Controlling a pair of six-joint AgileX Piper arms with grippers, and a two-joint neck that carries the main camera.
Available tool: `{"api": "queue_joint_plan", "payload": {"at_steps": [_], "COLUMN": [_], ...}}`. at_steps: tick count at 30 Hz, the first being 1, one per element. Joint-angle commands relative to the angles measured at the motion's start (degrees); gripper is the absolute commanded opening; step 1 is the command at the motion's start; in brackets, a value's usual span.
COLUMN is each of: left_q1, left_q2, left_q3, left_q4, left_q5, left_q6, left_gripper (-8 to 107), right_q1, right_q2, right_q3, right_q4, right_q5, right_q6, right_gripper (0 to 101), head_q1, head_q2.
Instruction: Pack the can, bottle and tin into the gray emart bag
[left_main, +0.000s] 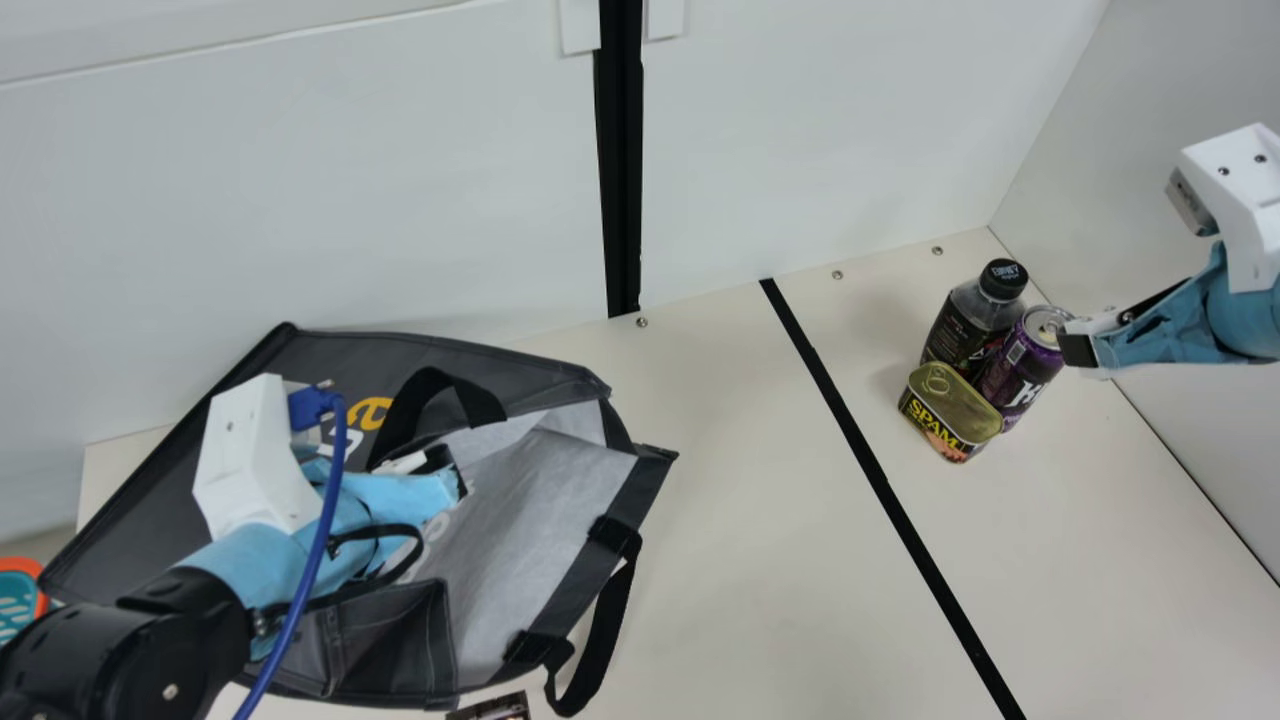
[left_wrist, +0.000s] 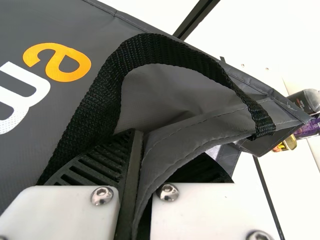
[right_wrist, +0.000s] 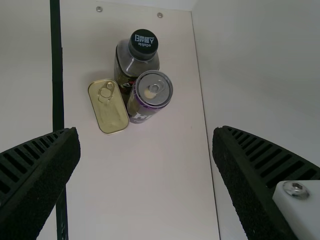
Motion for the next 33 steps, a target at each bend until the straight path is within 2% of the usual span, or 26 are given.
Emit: {"api": "queue_joint_plan", "payload": {"at_steps": [1,17,33], "left_q1": [0.0,0.0,0.0], "left_q2": [0.0,0.0,0.0], "left_q3": [0.0,0.0,0.0], "left_q4": [0.0,0.0,0.0], "left_q5": [0.0,0.0,0.0], "left_q6": [0.0,0.0,0.0], "left_gripper": [10,10,10], "right_q1": [-0.1,0.2,1.6], "right_q2": [0.7,6.9,11.7], "right_q3": [-0.2,-1.2,0.6], "right_q4": [0.2,0.2,-0.8], "right_q5": [0.0,-2.4,-6.3], "right_q6": [-0.2,-1.9,-1.6], "right_gripper": [91,91,91], "head_q1": [-1.3,-1.3,-1.3], "head_q2": [0.0,0.0,0.0]}}
